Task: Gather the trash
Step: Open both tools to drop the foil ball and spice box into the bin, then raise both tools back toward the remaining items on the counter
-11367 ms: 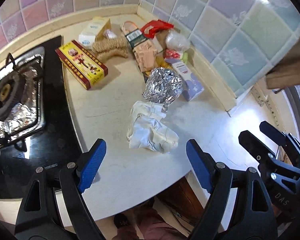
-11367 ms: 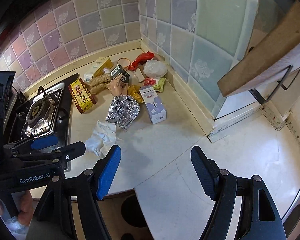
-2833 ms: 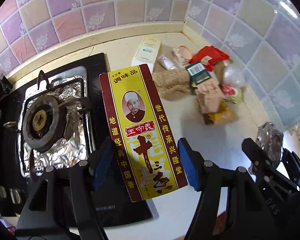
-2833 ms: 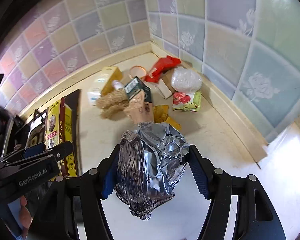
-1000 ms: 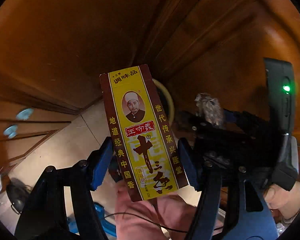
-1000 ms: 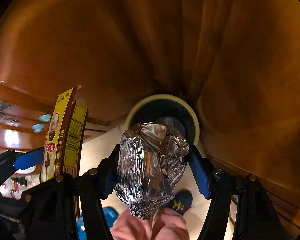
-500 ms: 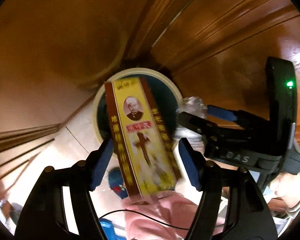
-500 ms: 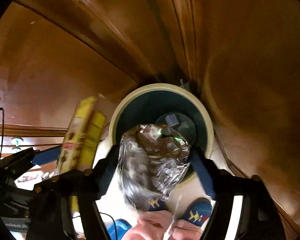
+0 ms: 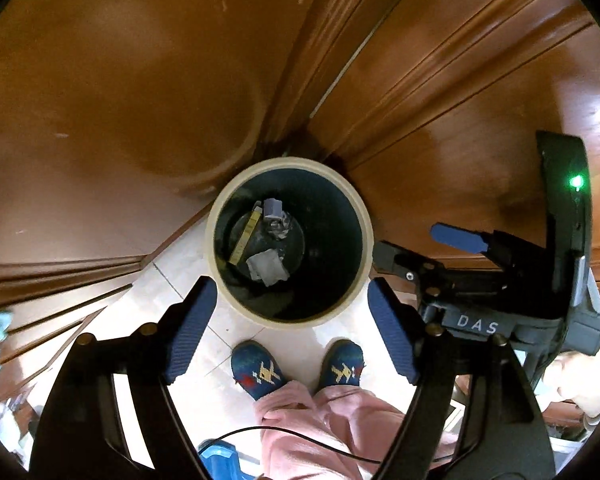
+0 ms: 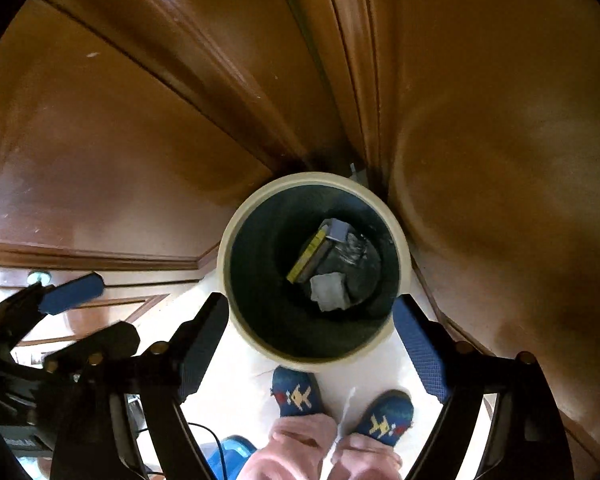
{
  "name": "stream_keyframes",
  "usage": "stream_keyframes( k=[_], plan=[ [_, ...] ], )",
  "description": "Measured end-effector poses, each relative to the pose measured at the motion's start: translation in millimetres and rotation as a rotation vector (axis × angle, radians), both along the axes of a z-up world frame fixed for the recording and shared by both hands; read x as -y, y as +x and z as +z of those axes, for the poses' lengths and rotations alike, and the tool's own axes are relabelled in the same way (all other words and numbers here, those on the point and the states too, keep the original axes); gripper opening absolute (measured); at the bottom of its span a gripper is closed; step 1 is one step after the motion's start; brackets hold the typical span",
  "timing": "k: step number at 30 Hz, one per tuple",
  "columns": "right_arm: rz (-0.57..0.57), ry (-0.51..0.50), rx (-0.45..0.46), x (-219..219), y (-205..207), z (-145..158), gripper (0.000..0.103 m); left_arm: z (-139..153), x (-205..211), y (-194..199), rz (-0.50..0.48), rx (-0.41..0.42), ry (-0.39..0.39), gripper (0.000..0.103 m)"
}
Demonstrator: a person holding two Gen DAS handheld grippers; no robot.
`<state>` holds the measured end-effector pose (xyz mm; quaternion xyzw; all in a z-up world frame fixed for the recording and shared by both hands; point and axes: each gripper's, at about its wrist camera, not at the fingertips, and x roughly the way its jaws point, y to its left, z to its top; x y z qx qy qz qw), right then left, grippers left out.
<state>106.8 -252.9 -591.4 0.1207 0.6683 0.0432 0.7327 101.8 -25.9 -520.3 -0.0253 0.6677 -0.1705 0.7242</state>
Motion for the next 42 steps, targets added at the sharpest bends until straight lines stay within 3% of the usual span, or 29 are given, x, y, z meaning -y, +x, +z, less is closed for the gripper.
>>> stream_keyframes(
  k=[6, 12, 17, 22, 28, 35, 40, 42],
  plan=[
    [0.025, -0.026, 0.009, -7, -17, 53, 0.086, 64, -2, -28, 0.044, 0.066, 0.058, 0.076],
    [0.083, -0.066, 0.024, -18, -43, 137, 0.086, 148, -10, -67, 0.054, 0.106, 0.060, 0.076],
    [0.144, -0.088, 0.060, -25, -63, 212, 0.086, 216, -16, -95, 0.119, 0.150, 0.079, 0.072],
    [0.204, -0.087, 0.168, -29, -81, 305, 0.086, 283, -26, -112, 0.191, 0.229, 0.046, 0.072],
    [0.262, -0.107, 0.358, -31, -94, 413, 0.086, 379, -25, -116, 0.237, 0.414, 0.061, 0.072],
    [0.229, -0.093, 0.519, -15, -80, 506, 0.086, 479, -17, -98, 0.242, 0.599, 0.082, 0.072],
    [0.251, -0.110, 0.646, -7, -64, 576, 0.086, 544, -15, -71, 0.275, 0.669, 0.130, 0.072],
    [0.261, -0.117, 0.686, -8, -54, 595, 0.086, 557, -15, -60, 0.288, 0.679, 0.153, 0.072]
  ],
)
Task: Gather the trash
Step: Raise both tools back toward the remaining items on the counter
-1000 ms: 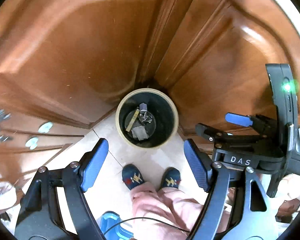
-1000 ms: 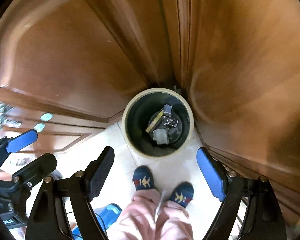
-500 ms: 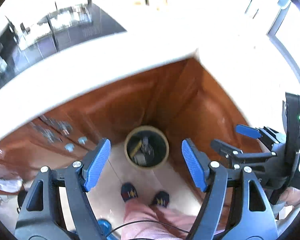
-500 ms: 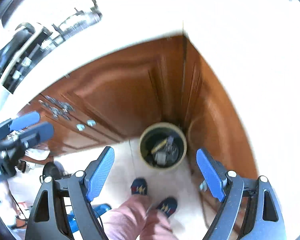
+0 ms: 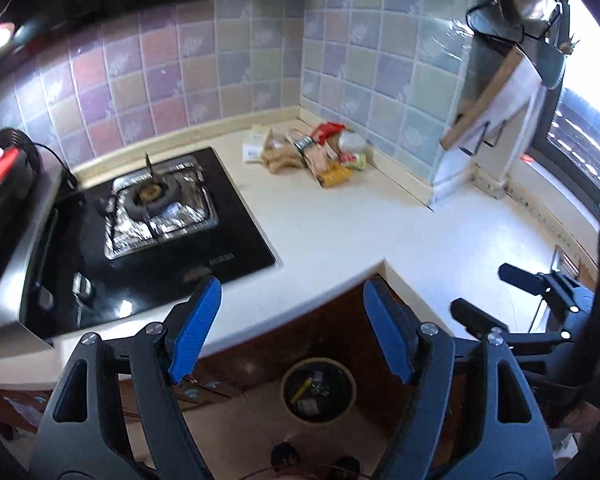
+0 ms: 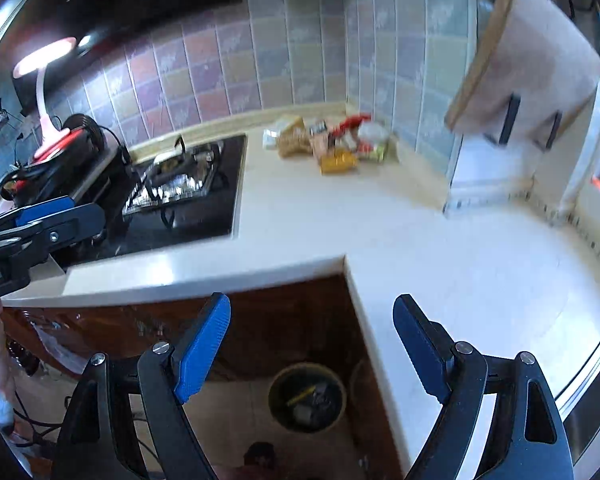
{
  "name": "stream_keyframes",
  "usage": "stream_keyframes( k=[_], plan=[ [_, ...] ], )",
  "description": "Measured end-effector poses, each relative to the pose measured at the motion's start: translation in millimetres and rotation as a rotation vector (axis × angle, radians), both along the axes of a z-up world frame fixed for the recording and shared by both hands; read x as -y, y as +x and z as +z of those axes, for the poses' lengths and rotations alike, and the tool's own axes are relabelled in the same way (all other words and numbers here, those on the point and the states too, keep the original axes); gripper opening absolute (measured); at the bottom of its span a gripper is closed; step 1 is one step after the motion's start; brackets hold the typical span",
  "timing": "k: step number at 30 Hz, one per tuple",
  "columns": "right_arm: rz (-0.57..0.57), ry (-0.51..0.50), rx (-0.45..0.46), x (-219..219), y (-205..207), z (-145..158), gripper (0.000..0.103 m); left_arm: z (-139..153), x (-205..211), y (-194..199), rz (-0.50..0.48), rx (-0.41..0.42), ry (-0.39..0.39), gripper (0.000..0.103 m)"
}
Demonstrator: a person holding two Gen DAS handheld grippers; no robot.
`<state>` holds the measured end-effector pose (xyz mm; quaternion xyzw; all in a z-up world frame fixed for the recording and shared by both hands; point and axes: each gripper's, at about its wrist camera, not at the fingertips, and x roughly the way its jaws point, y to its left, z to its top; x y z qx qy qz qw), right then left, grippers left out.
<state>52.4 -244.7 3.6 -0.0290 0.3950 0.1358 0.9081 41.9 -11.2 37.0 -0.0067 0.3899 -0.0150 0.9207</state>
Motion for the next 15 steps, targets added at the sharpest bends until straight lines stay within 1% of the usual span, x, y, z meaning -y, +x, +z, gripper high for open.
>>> stream_keyframes(
  k=[1, 4, 7, 10, 12, 15],
  plan=[
    [0.003, -0.006, 0.019, 0, 7, 13, 0.085, 11, 0, 7, 0.007, 0.006, 0.002, 0.072],
    [0.014, -0.023, 0.064, -1, 24, 37, 0.085, 28, -5, 28, 0.003, 0.020, 0.008, 0.072],
    [0.025, -0.062, 0.099, -7, 49, 59, 0.085, 51, -10, 57, -0.009, 0.049, 0.063, 0.072],
    [0.022, -0.096, 0.101, -20, 85, 67, 0.083, 66, -17, 91, -0.025, 0.066, 0.095, 0.072],
    [0.021, -0.100, 0.083, -27, 117, 75, 0.078, 71, -23, 118, -0.044, 0.070, 0.093, 0.072],
    [0.012, -0.093, 0.058, -44, 166, 71, 0.075, 70, -31, 173, -0.083, 0.050, 0.090, 0.072]
  ],
)
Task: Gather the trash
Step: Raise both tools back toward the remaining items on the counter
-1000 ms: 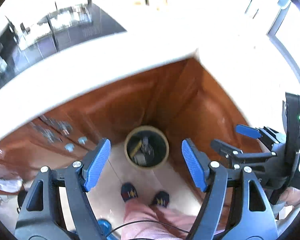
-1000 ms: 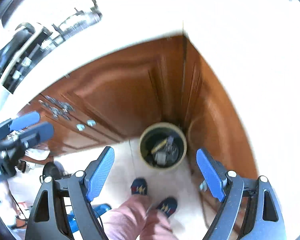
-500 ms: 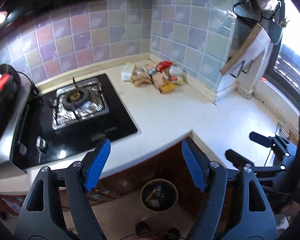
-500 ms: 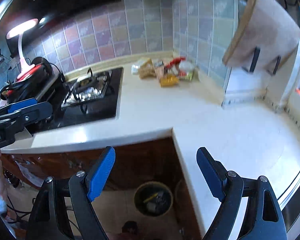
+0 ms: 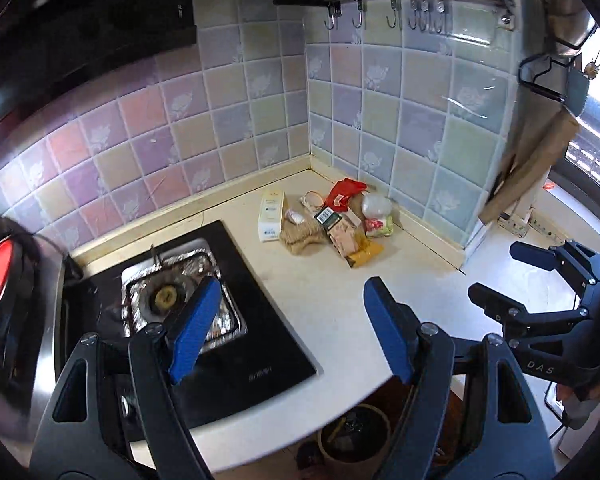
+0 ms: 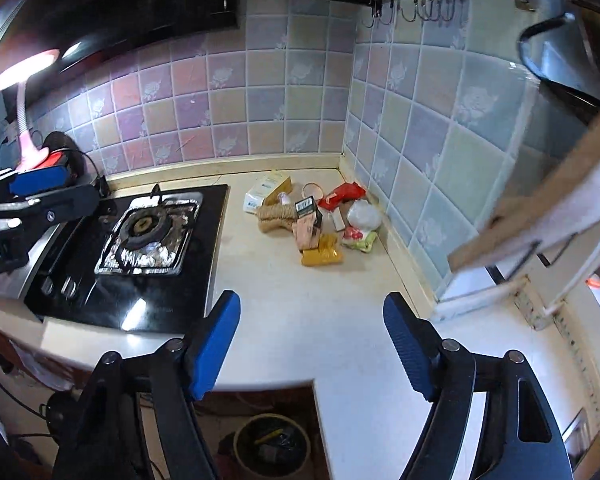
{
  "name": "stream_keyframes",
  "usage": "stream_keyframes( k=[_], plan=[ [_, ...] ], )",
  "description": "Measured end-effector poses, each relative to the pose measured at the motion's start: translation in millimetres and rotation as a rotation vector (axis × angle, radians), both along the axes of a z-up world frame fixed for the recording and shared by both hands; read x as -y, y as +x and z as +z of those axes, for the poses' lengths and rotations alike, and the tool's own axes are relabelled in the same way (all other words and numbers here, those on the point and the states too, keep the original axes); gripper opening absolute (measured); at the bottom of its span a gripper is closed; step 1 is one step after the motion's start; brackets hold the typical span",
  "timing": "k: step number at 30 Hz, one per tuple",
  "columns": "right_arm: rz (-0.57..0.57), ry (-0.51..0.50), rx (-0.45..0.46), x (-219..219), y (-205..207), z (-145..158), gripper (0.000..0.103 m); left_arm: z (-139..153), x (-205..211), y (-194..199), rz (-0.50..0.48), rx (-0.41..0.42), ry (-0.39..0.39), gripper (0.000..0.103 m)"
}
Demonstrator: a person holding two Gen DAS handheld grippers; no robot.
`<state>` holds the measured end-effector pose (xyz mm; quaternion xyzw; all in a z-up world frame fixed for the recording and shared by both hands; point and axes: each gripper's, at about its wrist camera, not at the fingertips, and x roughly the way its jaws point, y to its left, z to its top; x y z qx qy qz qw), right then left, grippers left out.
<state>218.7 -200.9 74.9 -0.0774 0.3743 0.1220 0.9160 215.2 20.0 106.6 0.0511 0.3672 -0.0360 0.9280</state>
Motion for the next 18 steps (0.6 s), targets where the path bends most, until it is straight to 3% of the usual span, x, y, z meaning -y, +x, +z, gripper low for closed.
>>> stream_keyframes(
  k=[7, 13, 18],
  plan=[
    [-0.033, -0.015, -0.083, -47, 139, -32, 0.074, -56, -15, 135, -0.093, -0.131, 0.018, 0.072],
    [-0.081, -0.027, -0.199, -73, 230, -98, 0.066, -127, -26, 226, -0.157, -0.262, 0.024, 0.069],
    [-0.108, -0.044, -0.263, -89, 271, -158, 0.061, -175, -26, 274, -0.209, -0.345, 0.025, 0.069]
  ],
)
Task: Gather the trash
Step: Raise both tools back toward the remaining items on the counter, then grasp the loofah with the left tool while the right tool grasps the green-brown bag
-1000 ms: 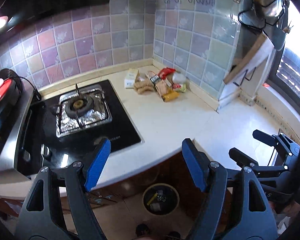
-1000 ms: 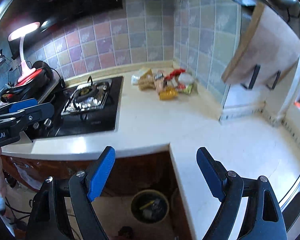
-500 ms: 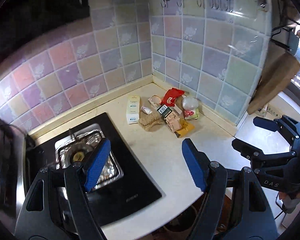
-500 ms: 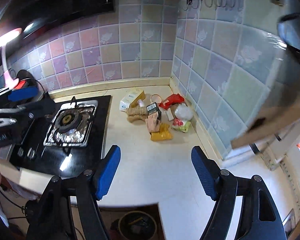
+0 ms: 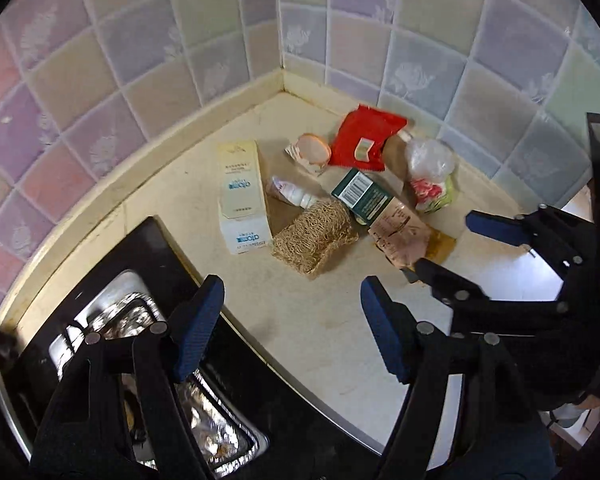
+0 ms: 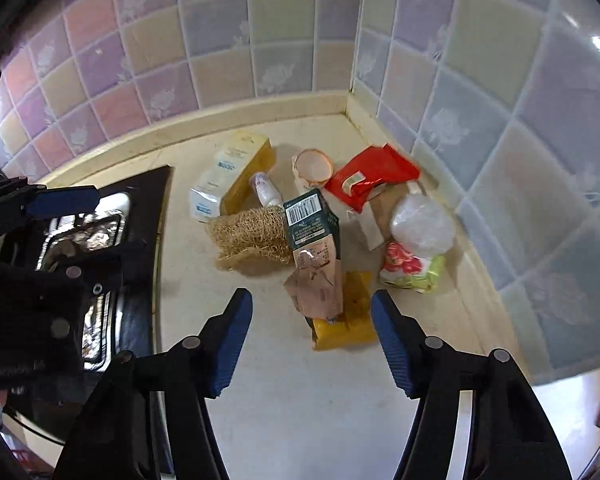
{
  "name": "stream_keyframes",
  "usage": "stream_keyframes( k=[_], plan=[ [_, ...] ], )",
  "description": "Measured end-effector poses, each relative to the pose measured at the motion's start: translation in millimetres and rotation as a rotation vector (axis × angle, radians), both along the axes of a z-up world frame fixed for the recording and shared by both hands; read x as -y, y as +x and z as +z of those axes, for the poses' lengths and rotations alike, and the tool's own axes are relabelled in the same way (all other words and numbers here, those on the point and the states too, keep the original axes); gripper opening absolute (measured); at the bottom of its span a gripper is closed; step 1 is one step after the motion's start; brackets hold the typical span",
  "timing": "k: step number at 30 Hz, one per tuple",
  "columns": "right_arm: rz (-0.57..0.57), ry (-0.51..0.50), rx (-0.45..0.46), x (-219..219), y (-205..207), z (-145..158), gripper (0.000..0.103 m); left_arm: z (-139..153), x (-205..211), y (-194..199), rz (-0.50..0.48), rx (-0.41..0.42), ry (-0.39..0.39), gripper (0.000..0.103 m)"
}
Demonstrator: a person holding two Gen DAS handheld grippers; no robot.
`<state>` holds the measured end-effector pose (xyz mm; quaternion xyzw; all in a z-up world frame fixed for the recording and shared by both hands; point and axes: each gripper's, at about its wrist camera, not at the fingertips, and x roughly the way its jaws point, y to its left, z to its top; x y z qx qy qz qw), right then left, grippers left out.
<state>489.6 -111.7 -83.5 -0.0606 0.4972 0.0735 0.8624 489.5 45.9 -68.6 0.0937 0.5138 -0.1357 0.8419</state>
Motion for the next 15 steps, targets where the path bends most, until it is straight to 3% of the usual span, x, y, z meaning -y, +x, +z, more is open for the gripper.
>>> stream_keyframes(
  k=[4, 7, 10, 15],
  plan=[
    [-0.019, -0.051, -0.053, -9, 26, -48, 0.051, -27, 6, 20, -0.044, -0.032, 0.001, 0.069],
    [-0.041, -0.049, -0.099, -5, 38, -72, 0.033, -38, 12, 28, -0.073, -0.042, 0.002, 0.069],
    [-0.073, -0.020, -0.089, 6, 43, -81, 0.033, -51, 20, 37, -0.103, -0.045, 0.011, 0.069],
    [-0.148, 0.118, -0.076, 35, 45, -80, 0.032, -69, 32, 45, -0.140, -0.043, 0.048, 0.069]
  ],
)
